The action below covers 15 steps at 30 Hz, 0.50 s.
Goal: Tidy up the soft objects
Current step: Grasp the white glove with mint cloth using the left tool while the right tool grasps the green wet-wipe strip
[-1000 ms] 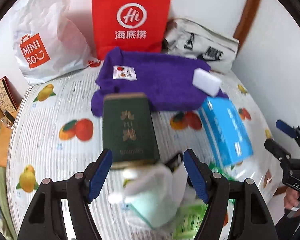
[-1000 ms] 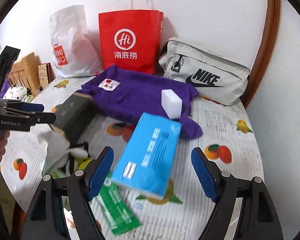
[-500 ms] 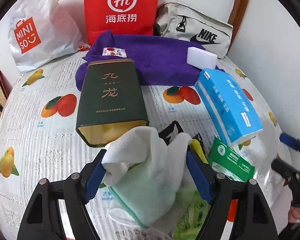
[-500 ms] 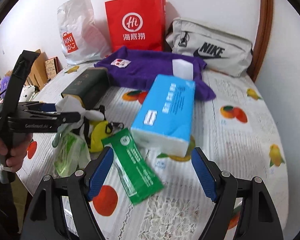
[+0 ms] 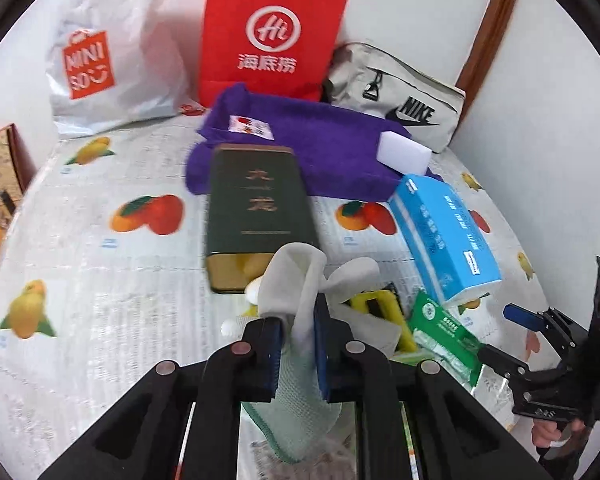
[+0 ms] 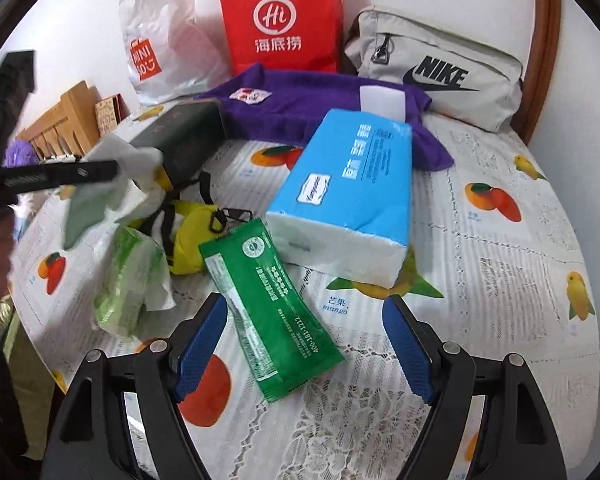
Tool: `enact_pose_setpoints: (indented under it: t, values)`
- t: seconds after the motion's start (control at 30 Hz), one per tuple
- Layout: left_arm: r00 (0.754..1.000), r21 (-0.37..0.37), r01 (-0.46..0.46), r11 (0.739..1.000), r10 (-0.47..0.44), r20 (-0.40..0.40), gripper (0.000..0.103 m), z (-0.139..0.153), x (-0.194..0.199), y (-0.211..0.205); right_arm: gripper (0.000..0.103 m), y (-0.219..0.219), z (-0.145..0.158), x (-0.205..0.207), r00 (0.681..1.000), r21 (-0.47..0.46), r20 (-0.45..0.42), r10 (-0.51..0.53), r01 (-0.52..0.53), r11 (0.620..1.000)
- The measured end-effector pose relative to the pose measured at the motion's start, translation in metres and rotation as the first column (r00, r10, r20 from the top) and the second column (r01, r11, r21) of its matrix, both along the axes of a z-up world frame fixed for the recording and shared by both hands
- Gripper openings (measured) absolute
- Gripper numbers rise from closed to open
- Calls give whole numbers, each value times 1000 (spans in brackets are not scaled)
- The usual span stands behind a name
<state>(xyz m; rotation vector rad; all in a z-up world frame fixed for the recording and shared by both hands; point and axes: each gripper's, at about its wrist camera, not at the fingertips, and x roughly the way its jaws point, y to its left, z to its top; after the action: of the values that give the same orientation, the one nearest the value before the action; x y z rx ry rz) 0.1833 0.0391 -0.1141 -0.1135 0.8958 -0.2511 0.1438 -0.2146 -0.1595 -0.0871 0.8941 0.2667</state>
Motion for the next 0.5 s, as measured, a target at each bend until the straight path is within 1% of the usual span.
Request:
enact_pose_setpoints:
  t: [0.13, 0.23, 0.33, 0.4, 0.5]
  values:
    - [999, 34, -42, 999, 42, 5, 14, 1, -7, 13, 79, 0, -12, 10, 1000, -9, -27, 11, -11, 1000]
    - [999, 14, -51, 999, 51, -7, 14, -2, -11, 21, 79, 7, -23, 16, 997, -3, -55, 57, -58, 998]
    - [999, -11, -47, 999, 47, -21, 14, -7, -15, 28, 80, 17, -32, 18, 994, -41, -56, 94, -97, 994]
    - [998, -22, -46, 999, 46, -32, 14, -11, -15, 30, 84, 26, -36, 21, 992, -70, -58, 109, -113, 991]
    - [998, -37, -51, 998, 49, -46, 14, -16, -16, 33, 84, 34, -37, 24, 989, -72, -53, 139, -143, 987]
